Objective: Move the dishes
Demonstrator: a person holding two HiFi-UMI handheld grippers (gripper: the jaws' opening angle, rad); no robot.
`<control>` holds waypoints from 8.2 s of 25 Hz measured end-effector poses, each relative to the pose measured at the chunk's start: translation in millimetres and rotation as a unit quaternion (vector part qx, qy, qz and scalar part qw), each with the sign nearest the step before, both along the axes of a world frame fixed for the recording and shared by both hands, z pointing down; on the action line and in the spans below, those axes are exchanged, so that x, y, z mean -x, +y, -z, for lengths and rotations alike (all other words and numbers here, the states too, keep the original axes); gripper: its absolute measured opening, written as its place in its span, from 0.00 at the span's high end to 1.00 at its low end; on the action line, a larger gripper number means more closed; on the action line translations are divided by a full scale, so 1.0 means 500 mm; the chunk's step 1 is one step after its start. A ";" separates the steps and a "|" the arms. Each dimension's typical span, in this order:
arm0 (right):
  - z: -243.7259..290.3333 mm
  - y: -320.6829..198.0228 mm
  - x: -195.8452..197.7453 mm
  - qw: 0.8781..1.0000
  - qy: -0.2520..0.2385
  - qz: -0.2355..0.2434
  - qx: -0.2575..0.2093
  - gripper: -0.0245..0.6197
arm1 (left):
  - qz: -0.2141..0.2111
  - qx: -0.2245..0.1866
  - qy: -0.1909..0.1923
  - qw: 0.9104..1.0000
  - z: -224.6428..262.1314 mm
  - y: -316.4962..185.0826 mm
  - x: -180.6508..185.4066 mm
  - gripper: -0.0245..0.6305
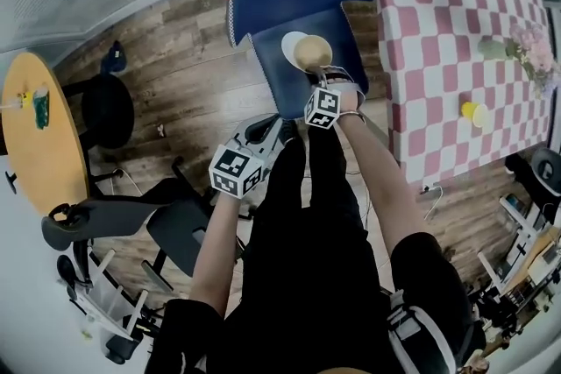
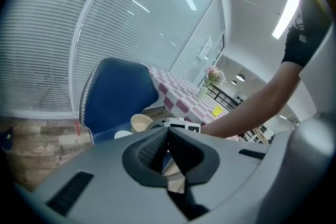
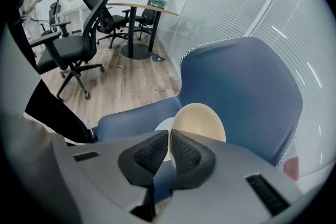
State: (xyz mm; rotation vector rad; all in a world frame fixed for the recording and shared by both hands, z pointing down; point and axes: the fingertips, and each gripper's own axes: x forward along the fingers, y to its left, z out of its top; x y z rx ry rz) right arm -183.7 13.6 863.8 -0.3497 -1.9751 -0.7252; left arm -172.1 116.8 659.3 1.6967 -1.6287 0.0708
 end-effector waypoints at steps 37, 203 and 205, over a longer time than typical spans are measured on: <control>0.383 -0.204 -0.499 0.968 -0.029 -0.222 -0.112 0.91 | -0.175 -0.049 -0.039 0.983 0.240 -0.036 -0.264 0.93; -0.457 -0.219 -0.004 0.688 0.005 -0.501 0.525 0.88 | 0.087 0.098 0.059 0.990 -0.390 -0.066 0.099 0.93; -0.444 -0.215 -0.003 0.686 0.001 -0.501 0.528 0.89 | 0.087 0.098 0.052 0.990 -0.380 -0.064 0.101 0.93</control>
